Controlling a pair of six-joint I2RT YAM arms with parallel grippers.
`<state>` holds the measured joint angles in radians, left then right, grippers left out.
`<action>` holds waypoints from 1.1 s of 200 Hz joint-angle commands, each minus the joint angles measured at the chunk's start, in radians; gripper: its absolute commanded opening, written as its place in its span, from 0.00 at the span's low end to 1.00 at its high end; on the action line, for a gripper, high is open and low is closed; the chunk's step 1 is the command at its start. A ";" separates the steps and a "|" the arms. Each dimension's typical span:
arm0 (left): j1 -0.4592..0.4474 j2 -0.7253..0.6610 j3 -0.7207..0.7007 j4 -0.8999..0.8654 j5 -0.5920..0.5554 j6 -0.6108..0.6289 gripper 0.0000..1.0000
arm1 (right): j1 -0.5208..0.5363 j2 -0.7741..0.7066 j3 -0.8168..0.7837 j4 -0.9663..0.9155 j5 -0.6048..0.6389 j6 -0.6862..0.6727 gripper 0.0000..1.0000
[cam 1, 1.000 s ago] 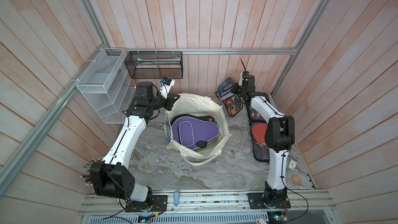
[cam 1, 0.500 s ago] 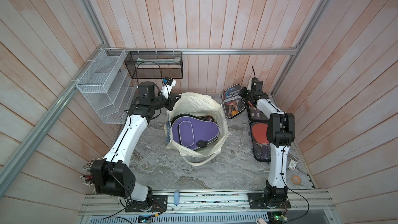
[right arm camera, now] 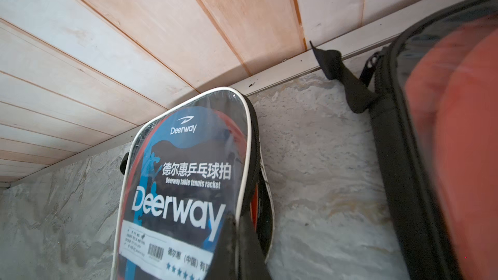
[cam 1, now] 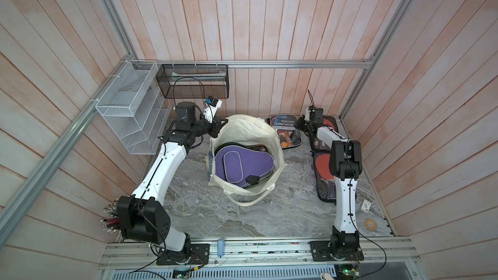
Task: Remove the ping pong set from the canvas bag
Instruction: Place the ping pong set at the center of the board.
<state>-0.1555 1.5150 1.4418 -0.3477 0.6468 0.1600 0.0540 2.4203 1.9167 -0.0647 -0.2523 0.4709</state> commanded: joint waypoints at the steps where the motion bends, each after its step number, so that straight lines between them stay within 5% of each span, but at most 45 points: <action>1: -0.014 -0.004 0.044 0.090 0.039 -0.008 0.00 | -0.027 -0.023 -0.002 0.029 0.018 -0.012 0.00; 107: -0.018 -0.008 0.038 0.090 0.036 -0.013 0.00 | -0.046 -0.039 -0.012 -0.003 0.054 -0.047 0.00; 151: -0.018 -0.017 0.031 0.089 0.034 -0.014 0.00 | -0.054 -0.068 -0.012 -0.024 0.074 -0.070 0.12; 163: -0.018 -0.022 0.027 0.090 0.034 -0.014 0.00 | -0.055 -0.075 -0.007 -0.033 0.074 -0.078 0.23; 190: -0.018 -0.034 0.017 0.093 0.034 -0.019 0.00 | -0.056 -0.107 -0.008 -0.056 0.077 -0.098 0.75; 220: -0.020 -0.052 0.005 0.095 0.034 -0.023 0.00 | -0.053 -0.192 -0.016 -0.083 0.038 -0.148 0.89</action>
<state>-0.1635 1.5139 1.4418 -0.3431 0.6468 0.1505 0.0002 2.3379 1.9099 -0.1158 -0.1890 0.3748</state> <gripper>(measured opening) 0.081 0.862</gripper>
